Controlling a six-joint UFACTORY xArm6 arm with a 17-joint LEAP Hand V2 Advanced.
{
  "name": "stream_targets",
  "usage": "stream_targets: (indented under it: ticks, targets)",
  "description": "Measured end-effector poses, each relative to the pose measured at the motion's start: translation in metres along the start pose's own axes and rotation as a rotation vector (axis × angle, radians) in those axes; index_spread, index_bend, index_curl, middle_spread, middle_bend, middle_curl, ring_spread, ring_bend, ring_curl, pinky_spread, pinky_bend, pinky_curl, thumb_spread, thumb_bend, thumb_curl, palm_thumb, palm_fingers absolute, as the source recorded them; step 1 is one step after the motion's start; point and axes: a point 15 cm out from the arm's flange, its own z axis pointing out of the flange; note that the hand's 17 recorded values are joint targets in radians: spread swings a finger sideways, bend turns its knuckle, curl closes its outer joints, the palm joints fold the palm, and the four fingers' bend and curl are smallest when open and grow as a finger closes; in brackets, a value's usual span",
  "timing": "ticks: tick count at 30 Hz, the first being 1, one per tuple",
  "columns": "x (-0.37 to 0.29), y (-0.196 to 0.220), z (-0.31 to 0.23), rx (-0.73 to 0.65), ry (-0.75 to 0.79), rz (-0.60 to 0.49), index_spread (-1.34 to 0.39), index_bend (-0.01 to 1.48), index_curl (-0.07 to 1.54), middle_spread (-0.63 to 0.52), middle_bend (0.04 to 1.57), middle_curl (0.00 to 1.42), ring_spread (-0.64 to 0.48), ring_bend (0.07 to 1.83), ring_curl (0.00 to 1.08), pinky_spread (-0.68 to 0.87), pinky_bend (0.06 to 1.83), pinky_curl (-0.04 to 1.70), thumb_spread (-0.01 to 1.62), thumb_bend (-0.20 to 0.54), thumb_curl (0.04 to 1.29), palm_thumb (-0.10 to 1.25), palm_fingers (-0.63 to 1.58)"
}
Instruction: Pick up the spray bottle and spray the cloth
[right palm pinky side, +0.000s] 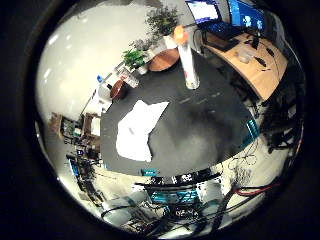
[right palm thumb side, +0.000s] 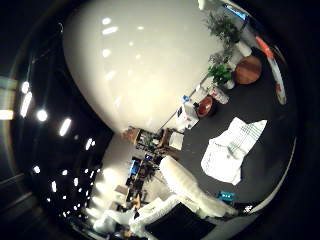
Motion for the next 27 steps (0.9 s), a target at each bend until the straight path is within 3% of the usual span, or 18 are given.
stream_targets:
  ticks: [15, 27]
  targets:
    - [0.123, -0.024, -0.031, 0.083, 0.11, 0.073, -0.07, 0.17, 0.31, 0.27, 0.18, 0.27, 0.39, 0.33, 0.25, 0.6, 0.75, 0.28, 1.04, -0.031, 0.43, 0.45, 0.01]
    - [0.16, -0.024, 0.002, 0.178, -0.1, 0.162, -0.03, 0.17, 0.3, 0.28, 0.18, 0.27, 0.4, 0.28, 0.25, 0.6, 0.75, 0.28, 1.05, -0.024, 0.4, 0.41, -0.03]
